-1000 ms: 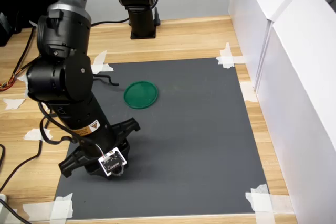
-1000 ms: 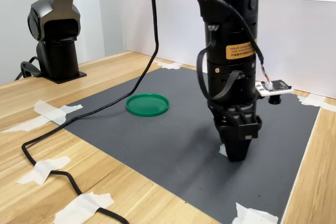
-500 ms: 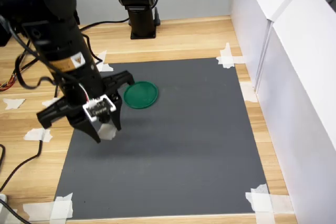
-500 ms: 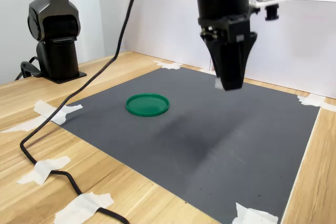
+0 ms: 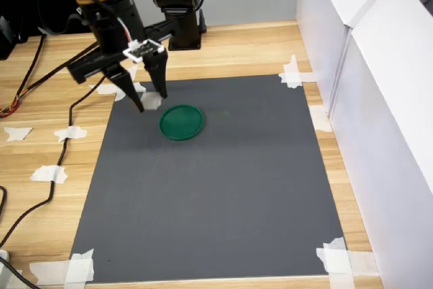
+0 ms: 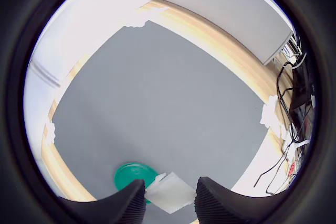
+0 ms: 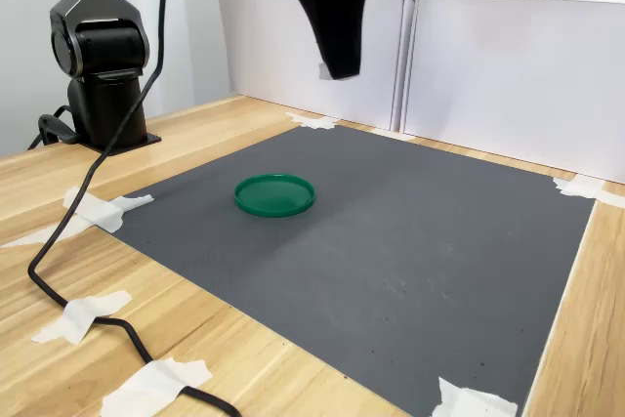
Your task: Grasp a white terminal and put it on the green lid.
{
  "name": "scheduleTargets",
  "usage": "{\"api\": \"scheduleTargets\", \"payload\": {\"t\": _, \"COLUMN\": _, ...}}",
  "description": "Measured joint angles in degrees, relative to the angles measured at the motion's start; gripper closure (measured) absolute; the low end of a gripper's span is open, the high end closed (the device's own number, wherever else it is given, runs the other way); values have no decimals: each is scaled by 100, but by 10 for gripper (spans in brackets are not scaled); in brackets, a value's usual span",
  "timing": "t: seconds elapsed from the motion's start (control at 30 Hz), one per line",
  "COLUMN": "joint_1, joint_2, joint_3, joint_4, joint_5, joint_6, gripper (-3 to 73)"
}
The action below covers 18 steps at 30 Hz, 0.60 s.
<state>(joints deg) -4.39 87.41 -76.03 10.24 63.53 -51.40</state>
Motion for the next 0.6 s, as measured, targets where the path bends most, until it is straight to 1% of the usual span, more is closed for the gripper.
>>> {"api": "scheduleTargets", "payload": {"t": 0.17, "joint_1": 0, "joint_2": -448, "joint_3": 701, "joint_4": 87, "joint_5": -169, "joint_6": -234, "gripper": 323}}
{"api": "scheduleTargets", "payload": {"t": 0.4, "joint_1": 32, "joint_2": -777, "joint_3": 1352, "joint_4": -81, "joint_5": -579, "joint_6": -252, "gripper": 323}}
{"api": "scheduleTargets", "payload": {"t": 0.5, "joint_1": 272, "joint_2": -861, "joint_3": 1590, "joint_4": -351, "joint_5": -660, "joint_6": -228, "gripper": 323}}
{"api": "scheduleTargets", "payload": {"t": 0.6, "joint_1": 610, "joint_2": -883, "joint_3": 1779, "joint_4": -645, "joint_5": -840, "joint_6": 63, "gripper": 324}}
